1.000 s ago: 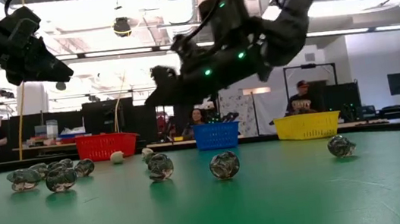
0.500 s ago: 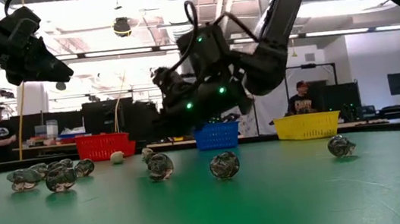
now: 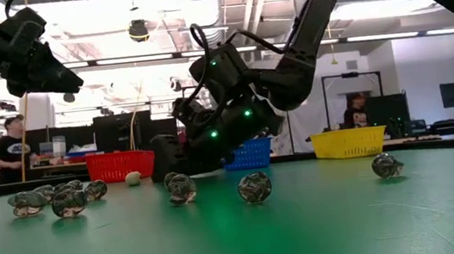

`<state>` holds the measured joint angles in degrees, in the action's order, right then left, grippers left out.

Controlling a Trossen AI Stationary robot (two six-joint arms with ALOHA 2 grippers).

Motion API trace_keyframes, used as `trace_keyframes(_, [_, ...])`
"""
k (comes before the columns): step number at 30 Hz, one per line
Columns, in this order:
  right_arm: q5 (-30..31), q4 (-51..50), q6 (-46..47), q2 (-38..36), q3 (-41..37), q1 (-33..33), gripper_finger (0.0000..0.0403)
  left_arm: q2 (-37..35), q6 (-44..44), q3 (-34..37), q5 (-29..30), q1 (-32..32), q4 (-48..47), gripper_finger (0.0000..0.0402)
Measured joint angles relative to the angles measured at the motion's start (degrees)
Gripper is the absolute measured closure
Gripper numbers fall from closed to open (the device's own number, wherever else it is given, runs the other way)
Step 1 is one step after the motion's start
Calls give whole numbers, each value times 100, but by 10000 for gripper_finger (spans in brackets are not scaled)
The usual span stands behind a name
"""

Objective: Sort Halloween decoration
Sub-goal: Put the white skull toy into the yellow bin

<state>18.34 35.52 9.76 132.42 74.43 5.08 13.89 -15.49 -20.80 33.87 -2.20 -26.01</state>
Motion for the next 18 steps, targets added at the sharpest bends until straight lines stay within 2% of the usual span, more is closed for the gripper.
trace_keyframes(3, [19, -33, 33, -2, 0, 0, 176, -2, -7, 0, 0, 0, 1, 233])
trace_keyframes(11, [31, -100, 48, -4, -2, 0, 299, 0, -12, 0, 0, 1, 1, 233])
trace_keyframes(14, [43, -105, 48, -4, -4, -7, 318, -2, -13, 0, 0, 0, 1, 233])
trace_keyframes(18, [42, -110, 84, -10, -7, -7, 321, 0, -17, 0, 0, 2, 1, 233])
